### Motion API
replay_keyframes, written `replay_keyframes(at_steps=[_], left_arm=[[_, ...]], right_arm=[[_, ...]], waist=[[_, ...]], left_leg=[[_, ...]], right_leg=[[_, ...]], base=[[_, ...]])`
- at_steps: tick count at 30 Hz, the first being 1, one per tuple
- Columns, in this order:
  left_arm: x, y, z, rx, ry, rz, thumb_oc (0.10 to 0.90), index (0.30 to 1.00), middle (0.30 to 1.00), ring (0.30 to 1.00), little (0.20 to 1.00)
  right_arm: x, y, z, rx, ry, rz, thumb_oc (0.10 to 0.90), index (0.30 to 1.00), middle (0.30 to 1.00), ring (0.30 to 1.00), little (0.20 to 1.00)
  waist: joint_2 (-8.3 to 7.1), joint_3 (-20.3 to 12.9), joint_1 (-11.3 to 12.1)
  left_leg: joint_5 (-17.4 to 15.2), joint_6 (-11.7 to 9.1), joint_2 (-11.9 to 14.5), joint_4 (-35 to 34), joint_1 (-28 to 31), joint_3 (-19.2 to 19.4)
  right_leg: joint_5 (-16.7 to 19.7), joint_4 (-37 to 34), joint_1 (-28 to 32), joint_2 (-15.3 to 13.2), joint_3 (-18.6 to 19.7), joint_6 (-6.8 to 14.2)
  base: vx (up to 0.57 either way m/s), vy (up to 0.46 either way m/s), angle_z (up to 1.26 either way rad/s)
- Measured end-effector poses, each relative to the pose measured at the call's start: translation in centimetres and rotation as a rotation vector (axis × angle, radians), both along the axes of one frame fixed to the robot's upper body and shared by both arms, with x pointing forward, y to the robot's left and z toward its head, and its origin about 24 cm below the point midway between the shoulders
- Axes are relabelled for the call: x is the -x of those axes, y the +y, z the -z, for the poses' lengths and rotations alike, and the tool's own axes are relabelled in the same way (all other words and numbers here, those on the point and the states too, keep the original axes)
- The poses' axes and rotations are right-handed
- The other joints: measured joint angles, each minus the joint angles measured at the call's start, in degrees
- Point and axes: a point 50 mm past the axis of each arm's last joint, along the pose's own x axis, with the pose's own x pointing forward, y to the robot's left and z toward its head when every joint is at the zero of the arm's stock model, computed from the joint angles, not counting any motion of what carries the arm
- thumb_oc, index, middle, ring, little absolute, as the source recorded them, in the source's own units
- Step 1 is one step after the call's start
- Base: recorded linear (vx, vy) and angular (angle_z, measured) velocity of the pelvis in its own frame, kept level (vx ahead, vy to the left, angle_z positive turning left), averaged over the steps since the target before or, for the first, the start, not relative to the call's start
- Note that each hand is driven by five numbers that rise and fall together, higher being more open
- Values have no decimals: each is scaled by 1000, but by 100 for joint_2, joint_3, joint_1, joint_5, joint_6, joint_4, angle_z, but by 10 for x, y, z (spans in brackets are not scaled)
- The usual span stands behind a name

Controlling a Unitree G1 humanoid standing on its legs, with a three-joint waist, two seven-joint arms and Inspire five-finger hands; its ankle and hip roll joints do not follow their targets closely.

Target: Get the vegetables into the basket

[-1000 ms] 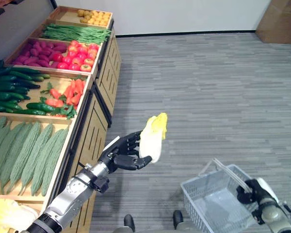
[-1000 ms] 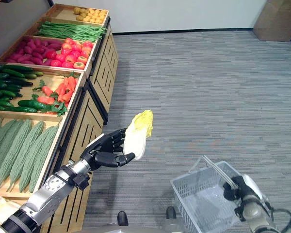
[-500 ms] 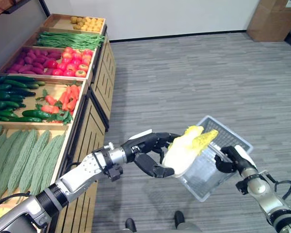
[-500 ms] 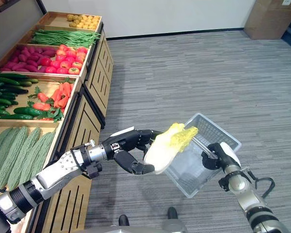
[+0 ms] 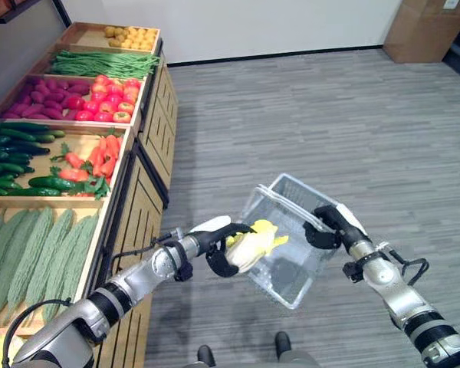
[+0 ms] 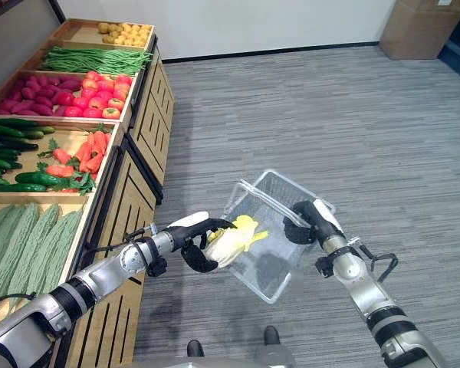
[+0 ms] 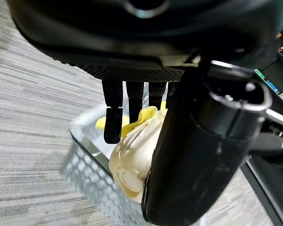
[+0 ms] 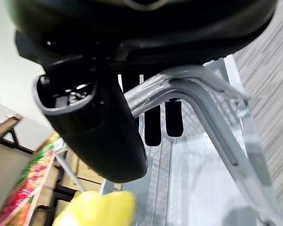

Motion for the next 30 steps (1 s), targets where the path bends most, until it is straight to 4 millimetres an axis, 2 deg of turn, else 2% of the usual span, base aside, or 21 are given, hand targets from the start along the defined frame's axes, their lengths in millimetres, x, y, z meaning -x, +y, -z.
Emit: replay_keyframes(at_steps=[4, 6, 12, 17, 18, 19, 24, 30], left_arm=[[-1, -13, 1, 16, -75, -28, 400, 300, 300, 300, 300], [-2, -20, -2, 50, -94, -40, 400, 300, 300, 300, 300], [-3, -23, -3, 52, -134, -50, 400, 300, 300, 300, 300], [0, -23, 12, 24, -113, -88, 400, 300, 300, 300, 300], [1, -22, 16, 17, -99, -102, 467, 393, 393, 393, 393], [4, -21, 23, 7, -92, -127, 900, 1000, 1000, 1000, 1000], [11, -21, 36, -1, -58, -167, 900, 1000, 1000, 1000, 1000], [13, -24, 38, -8, -68, -158, 900, 1000, 1000, 1000, 1000]], right_arm=[[1, 16, 2, -75, -5, -23, 400, 300, 300, 300, 300], [3, 19, 6, -90, 6, -22, 400, 300, 300, 300, 300], [17, 19, 21, -110, 59, -6, 400, 300, 300, 300, 300], [26, 22, 30, -110, 99, -18, 400, 300, 300, 300, 300], [26, 24, 31, -109, 107, -27, 400, 300, 300, 300, 300], [27, 27, 33, -109, 118, -43, 400, 300, 300, 300, 300], [27, 32, 31, -118, 112, -61, 400, 300, 300, 300, 300], [27, 33, 31, -124, 95, -43, 400, 300, 300, 300, 300]], waist=[[-5, 3, 23], [-12, 8, 19], [-11, 8, -36], [-11, 8, -57], [-12, 8, -57], [-12, 8, -54], [-13, 8, -43], [-16, 10, -32]], left_leg=[[-2, 1, 6, 0, 0, 6], [-4, 2, 6, -1, -3, 13], [-12, 7, 8, -2, -16, 41], [-13, 8, 13, -3, -19, 53], [-13, 8, 15, -3, -19, 55], [-13, 8, 19, -3, -18, 59], [-13, 8, 19, -3, -18, 59], [-13, 8, 20, -3, -18, 51]], right_leg=[[-2, -1, -7, 5, 5, 3], [-5, -6, -15, 6, 13, 8], [-5, -8, -49, 9, 41, 8], [-5, -24, -64, 14, 61, 8], [-5, -23, -66, 17, 62, 8], [-16, -25, -66, 19, 63, 25], [-24, -28, -67, 20, 71, 37], [-23, -28, -60, 21, 61, 35]], base=[[0, 0, 0], [0, 0, 0], [8, 3, -2], [10, -1, -2], [0, 0, 0], [0, 0, 0], [0, 0, 0], [0, 0, 0]])
